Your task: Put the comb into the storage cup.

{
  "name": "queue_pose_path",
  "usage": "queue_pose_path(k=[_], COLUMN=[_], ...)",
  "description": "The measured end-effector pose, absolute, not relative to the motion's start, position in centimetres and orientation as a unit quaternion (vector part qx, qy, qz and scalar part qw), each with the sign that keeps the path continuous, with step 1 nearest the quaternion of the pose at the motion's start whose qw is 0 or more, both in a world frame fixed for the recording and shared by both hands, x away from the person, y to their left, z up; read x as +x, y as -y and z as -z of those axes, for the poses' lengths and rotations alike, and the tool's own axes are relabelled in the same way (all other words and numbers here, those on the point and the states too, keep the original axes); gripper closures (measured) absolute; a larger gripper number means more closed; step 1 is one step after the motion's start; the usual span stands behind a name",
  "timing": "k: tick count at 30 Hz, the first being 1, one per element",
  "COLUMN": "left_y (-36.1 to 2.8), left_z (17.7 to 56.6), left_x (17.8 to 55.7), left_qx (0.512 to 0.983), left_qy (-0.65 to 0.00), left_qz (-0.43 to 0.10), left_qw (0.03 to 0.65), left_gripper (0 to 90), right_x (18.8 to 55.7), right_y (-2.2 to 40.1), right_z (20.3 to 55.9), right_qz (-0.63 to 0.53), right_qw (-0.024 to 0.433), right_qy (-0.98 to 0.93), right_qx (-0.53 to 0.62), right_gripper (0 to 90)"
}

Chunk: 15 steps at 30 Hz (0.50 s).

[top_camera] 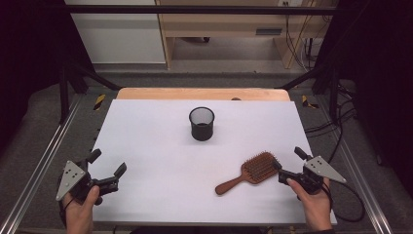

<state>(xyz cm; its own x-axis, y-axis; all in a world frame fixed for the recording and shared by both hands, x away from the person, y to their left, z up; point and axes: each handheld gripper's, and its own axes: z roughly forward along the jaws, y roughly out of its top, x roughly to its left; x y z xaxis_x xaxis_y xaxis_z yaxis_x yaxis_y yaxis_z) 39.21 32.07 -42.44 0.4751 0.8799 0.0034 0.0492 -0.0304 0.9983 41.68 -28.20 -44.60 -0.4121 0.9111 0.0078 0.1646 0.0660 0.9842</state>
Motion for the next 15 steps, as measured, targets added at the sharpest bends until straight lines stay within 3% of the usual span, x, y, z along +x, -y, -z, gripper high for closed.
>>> queue_pose_path(k=[6, 11, 15], left_y=[-32.16, -32.16, -32.15], left_z=[42.49, 42.51, 42.54], left_x=[39.28, 39.3, 39.35], left_qx=[0.625, 0.626, 0.625], left_qy=[-0.375, -0.375, -0.377], left_qz=[-0.352, -0.352, -0.352], left_qw=[0.587, 0.586, 0.586], left_gripper=[0.9, 1.0, 1.1], right_x=[41.65, 41.52, 41.34], right_y=[28.19, 28.09, 28.27], right_z=[44.52, 44.35, 44.15], right_qz=[-0.539, -0.532, -0.517], right_qw=[0.342, 0.346, 0.356], right_qy=[-0.642, -0.646, -0.647], right_qx=[0.425, 0.425, 0.432], right_gripper=[13.1, 21.8, 37.4])
